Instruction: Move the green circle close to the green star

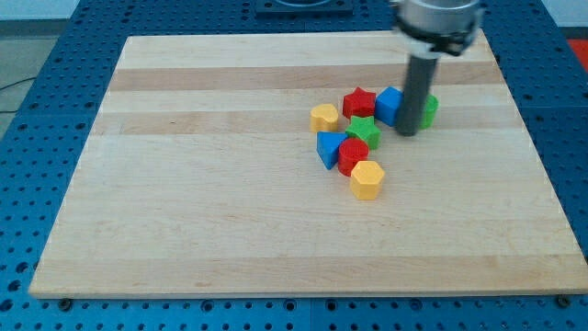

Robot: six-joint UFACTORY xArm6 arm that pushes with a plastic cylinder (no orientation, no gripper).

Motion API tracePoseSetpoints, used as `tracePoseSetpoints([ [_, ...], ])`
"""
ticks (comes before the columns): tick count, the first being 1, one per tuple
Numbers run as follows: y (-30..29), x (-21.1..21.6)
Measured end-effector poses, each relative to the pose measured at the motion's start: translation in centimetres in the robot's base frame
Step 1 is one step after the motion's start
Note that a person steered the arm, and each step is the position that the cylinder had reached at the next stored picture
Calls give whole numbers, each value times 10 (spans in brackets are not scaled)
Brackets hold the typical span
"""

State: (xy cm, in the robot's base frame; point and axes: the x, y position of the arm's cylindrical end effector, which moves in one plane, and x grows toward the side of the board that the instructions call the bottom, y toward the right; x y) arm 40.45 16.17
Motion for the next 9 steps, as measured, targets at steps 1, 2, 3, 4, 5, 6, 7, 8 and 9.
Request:
tracePoseSetpoints([
  [1,30,8],
  [2,51,7],
  [3,75,-55],
  [4,65,-89],
  [5,26,-53],
  [6,25,-23],
  [7,23,-7],
  [8,24,-3],
  [9,33,-40],
])
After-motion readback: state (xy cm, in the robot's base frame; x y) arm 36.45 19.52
